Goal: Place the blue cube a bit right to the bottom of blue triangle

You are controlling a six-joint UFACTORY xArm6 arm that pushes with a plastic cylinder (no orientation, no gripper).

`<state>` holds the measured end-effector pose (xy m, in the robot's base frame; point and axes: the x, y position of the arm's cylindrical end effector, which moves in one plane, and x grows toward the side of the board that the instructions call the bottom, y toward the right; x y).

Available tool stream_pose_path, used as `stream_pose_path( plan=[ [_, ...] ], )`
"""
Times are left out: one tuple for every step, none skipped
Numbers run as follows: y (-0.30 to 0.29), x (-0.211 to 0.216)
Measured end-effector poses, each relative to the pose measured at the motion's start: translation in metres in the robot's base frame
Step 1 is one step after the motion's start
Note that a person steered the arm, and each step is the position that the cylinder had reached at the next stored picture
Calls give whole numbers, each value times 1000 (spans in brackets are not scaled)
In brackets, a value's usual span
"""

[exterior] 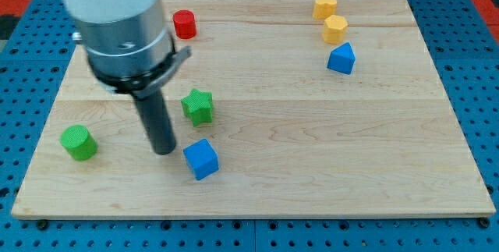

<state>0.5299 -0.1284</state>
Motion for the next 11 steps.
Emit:
stream_pose_path(
  plan=[
    [46,24],
    [90,37],
    [132,35],
    [185,14],
    [246,16],
    [257,50],
    [304,46],
    [315,11],
    [267,-2],
    [263,36],
    [211,36]
  ],
)
